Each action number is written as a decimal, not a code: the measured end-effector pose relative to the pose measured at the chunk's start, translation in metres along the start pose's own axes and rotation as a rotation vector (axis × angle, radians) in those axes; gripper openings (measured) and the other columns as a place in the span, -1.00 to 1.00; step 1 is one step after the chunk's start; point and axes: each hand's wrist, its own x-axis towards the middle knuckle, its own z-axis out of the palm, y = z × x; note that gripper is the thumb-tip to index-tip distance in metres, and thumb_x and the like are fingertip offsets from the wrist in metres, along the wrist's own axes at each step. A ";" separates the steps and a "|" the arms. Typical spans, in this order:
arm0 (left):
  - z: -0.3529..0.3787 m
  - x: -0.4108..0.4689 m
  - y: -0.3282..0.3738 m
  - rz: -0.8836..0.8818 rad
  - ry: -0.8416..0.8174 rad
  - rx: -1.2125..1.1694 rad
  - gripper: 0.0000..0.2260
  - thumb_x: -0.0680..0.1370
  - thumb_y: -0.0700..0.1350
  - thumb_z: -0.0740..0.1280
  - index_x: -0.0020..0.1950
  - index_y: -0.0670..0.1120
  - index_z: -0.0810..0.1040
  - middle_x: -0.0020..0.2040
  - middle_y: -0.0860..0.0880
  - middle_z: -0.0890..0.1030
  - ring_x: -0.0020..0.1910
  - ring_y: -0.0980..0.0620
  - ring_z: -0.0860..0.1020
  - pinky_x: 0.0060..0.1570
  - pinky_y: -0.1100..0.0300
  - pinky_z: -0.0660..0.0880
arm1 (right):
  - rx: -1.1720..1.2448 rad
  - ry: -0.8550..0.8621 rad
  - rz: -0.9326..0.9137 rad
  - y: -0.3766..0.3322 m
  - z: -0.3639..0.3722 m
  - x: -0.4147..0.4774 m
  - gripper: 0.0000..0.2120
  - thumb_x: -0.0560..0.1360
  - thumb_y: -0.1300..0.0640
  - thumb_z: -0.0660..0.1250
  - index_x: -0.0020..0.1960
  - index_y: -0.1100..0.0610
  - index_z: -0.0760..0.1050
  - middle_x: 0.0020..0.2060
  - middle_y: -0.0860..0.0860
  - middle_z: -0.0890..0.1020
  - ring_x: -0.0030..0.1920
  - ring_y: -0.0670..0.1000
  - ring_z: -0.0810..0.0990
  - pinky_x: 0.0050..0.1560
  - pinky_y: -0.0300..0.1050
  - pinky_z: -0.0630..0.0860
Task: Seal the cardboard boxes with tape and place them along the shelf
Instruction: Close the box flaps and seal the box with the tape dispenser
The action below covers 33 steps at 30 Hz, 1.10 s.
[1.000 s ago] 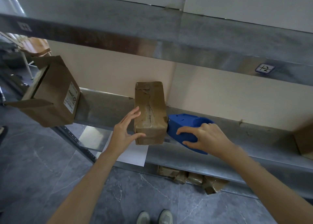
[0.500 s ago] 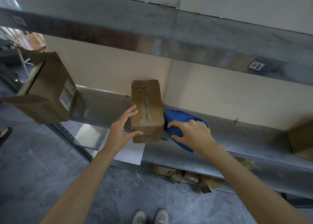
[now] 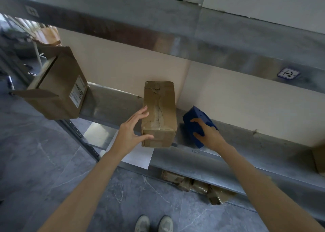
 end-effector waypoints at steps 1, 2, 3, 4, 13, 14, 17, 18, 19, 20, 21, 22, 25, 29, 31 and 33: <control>0.000 0.001 0.000 0.006 0.000 0.006 -0.31 0.33 0.00 0.57 0.41 -0.13 0.45 0.51 0.05 0.37 0.49 0.09 0.33 0.38 -0.15 0.40 | 0.021 0.004 0.012 0.002 0.003 0.004 -0.52 0.60 0.15 0.27 0.46 -0.05 0.24 0.06 0.22 0.61 -0.22 0.19 0.60 -0.26 0.05 0.57; -0.001 0.001 0.001 0.011 0.001 0.017 -0.31 0.33 0.00 0.58 0.41 -0.13 0.45 0.51 0.04 0.37 0.49 0.09 0.33 0.38 -0.15 0.40 | 0.040 0.005 0.023 0.004 0.005 0.008 -0.52 0.60 0.14 0.27 0.46 -0.07 0.23 0.09 0.21 0.60 -0.20 0.19 0.60 -0.24 0.04 0.57; -0.002 0.001 0.001 0.015 0.001 0.030 -0.31 0.33 0.00 0.58 0.41 -0.13 0.45 0.50 0.05 0.37 0.49 0.10 0.33 0.39 -0.14 0.40 | 0.047 -0.001 0.030 0.006 0.008 0.011 -0.52 0.61 0.13 0.26 0.47 -0.08 0.22 0.10 0.21 0.59 -0.20 0.17 0.59 -0.26 0.01 0.56; -0.002 0.002 0.001 0.019 0.002 0.040 -0.31 0.33 -0.01 0.59 0.41 -0.13 0.45 0.50 0.05 0.38 0.48 0.12 0.33 0.39 -0.13 0.40 | 0.042 -0.012 0.037 0.007 0.010 0.014 -0.52 0.61 0.12 0.26 0.47 -0.10 0.21 0.09 0.20 0.59 -0.23 0.13 0.59 -0.29 -0.03 0.54; 0.002 0.001 0.000 -0.005 0.012 0.034 -0.29 0.34 -0.05 0.61 0.42 -0.11 0.42 0.51 0.11 0.36 0.48 0.16 0.32 0.42 -0.08 0.37 | -0.064 -0.053 0.013 0.011 0.014 0.022 -0.48 0.65 0.02 0.18 0.54 -0.13 0.08 -0.28 0.11 0.59 -0.37 0.11 0.56 -0.36 0.02 0.55; 0.002 0.001 0.001 -0.004 0.011 0.033 -0.29 0.34 -0.06 0.61 0.42 -0.11 0.42 0.51 0.11 0.35 0.48 0.16 0.32 0.42 -0.08 0.38 | -0.084 -0.056 0.021 0.010 0.012 0.022 -0.42 0.64 -0.02 0.18 0.57 -0.17 -0.01 -0.25 0.13 0.60 -0.36 0.11 0.57 -0.34 0.03 0.56; 0.001 0.000 0.001 -0.011 0.008 0.037 -0.29 0.34 -0.04 0.60 0.43 -0.10 0.42 0.51 0.13 0.35 0.48 0.17 0.31 0.41 -0.10 0.38 | -0.045 -0.042 0.059 0.004 0.008 0.017 -0.28 0.62 -0.13 0.20 0.55 -0.26 -0.23 0.08 0.19 0.62 -0.13 0.17 0.63 -0.21 0.05 0.61; 0.000 0.000 0.001 -0.019 0.006 0.036 -0.29 0.34 -0.04 0.60 0.43 -0.08 0.42 0.51 0.15 0.34 0.48 0.18 0.31 0.41 -0.10 0.39 | -0.005 -0.027 0.068 0.001 0.005 0.014 -0.26 0.60 -0.15 0.21 0.55 -0.27 -0.25 0.18 0.19 0.58 -0.02 0.20 0.63 -0.14 0.06 0.62; 0.000 0.000 0.001 -0.026 0.004 0.037 -0.29 0.34 -0.03 0.60 0.43 -0.07 0.41 0.51 0.16 0.34 0.48 0.18 0.31 0.41 -0.11 0.39 | 0.027 -0.009 0.077 -0.001 0.002 0.010 -0.25 0.60 -0.17 0.22 0.55 -0.27 -0.25 0.24 0.19 0.54 0.05 0.21 0.60 -0.06 0.09 0.61; 0.000 0.000 0.001 -0.025 0.002 0.043 -0.29 0.34 -0.03 0.60 0.44 -0.06 0.41 0.51 0.17 0.33 0.48 0.19 0.30 0.41 -0.11 0.39 | 0.040 0.013 0.085 -0.002 -0.002 0.007 -0.25 0.59 -0.19 0.22 0.55 -0.27 -0.23 0.27 0.18 0.52 0.08 0.20 0.58 -0.01 0.10 0.59; 0.000 0.000 0.001 -0.017 0.000 0.053 -0.28 0.35 -0.03 0.60 0.44 -0.05 0.40 0.52 0.18 0.32 0.48 0.20 0.30 0.41 -0.11 0.38 | 0.031 0.044 0.088 -0.003 -0.007 0.003 -0.25 0.57 -0.21 0.22 0.56 -0.25 -0.19 0.27 0.17 0.50 0.09 0.19 0.56 0.00 0.09 0.58; -0.001 0.000 0.000 -0.005 -0.005 0.066 -0.28 0.35 -0.02 0.60 0.44 -0.04 0.40 0.52 0.19 0.31 0.49 0.21 0.29 0.42 -0.10 0.37 | 0.013 0.089 0.078 -0.003 -0.012 0.000 -0.26 0.56 -0.22 0.23 0.57 -0.23 -0.14 0.26 0.15 0.48 0.09 0.17 0.54 -0.02 0.07 0.57; -0.004 0.000 0.000 0.022 -0.020 0.129 -0.28 0.36 0.04 0.58 0.46 -0.01 0.39 0.55 0.20 0.24 0.50 0.25 0.23 0.46 0.01 0.31 | 0.073 0.228 -0.079 -0.014 -0.023 -0.012 -0.29 0.52 -0.22 0.31 0.55 -0.17 0.04 0.34 0.06 0.44 0.24 0.09 0.48 0.12 0.00 0.53; -0.010 0.000 0.002 0.057 -0.015 0.201 -0.30 0.37 0.13 0.53 0.46 -0.02 0.43 0.55 0.08 0.25 0.52 0.15 0.22 0.44 0.08 0.25 | 0.281 0.220 -0.317 -0.052 -0.024 -0.023 -0.23 0.39 -0.32 0.32 0.51 -0.09 0.22 0.38 -0.16 0.41 0.38 -0.18 0.35 0.38 -0.31 0.27; -0.010 -0.001 0.005 0.040 -0.025 0.195 -0.27 0.36 0.15 0.51 0.47 -0.05 0.42 0.51 0.03 0.33 0.51 0.09 0.27 0.45 -0.07 0.31 | 0.243 0.202 -0.395 -0.068 -0.018 -0.023 -0.23 0.38 -0.27 0.38 0.50 -0.05 0.27 0.39 -0.14 0.40 0.40 -0.17 0.33 0.39 -0.38 0.21; -0.010 -0.001 0.008 0.027 -0.022 0.178 -0.26 0.36 0.13 0.51 0.47 -0.08 0.41 0.50 -0.02 0.37 0.51 0.07 0.29 0.45 -0.09 0.32 | 0.174 0.179 -0.429 -0.079 -0.012 -0.020 -0.22 0.37 -0.20 0.45 0.50 0.02 0.30 0.41 -0.05 0.41 0.41 -0.10 0.33 0.43 -0.24 0.26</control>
